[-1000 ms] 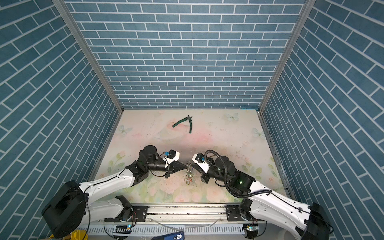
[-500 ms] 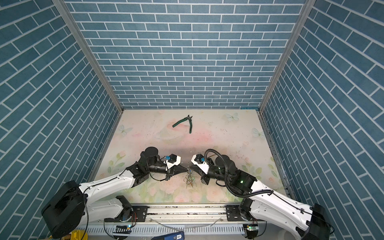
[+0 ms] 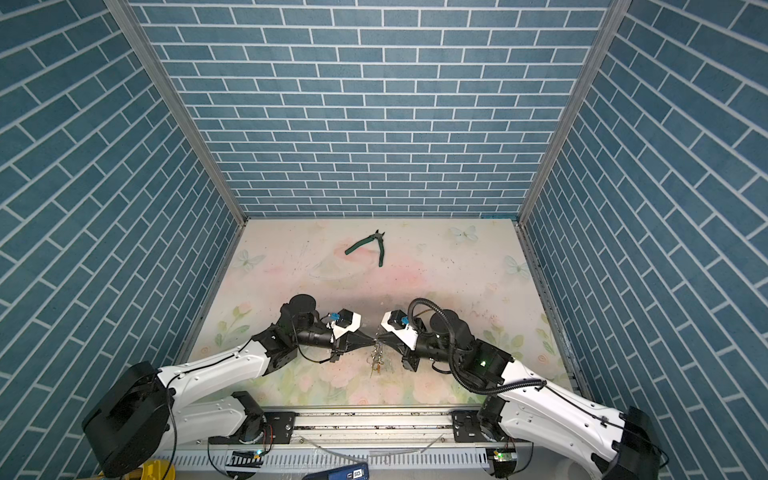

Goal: Put the keys on the keyring

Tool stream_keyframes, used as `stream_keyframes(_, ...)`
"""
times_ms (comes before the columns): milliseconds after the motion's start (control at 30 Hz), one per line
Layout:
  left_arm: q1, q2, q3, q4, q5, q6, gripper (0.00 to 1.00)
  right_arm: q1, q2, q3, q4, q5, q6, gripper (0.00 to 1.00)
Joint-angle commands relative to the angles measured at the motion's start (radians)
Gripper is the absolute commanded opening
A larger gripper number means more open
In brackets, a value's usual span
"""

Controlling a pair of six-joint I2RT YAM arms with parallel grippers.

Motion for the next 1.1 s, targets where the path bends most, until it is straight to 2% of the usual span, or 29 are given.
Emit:
stream_keyframes(0, -0.004, -0.011, -0.022, 0.006, 0.021, 0.01, 0.0, 0.005, -0.03, 0.042, -0.012, 0.013, -0.033, 0.0)
stream_keyframes(1067, -0.018, -0.017, -0.03, 0.021, 0.003, 0.034, 0.0, 0.005, 0.005, 0.068, -0.051, -0.064, -0.033, 0.0)
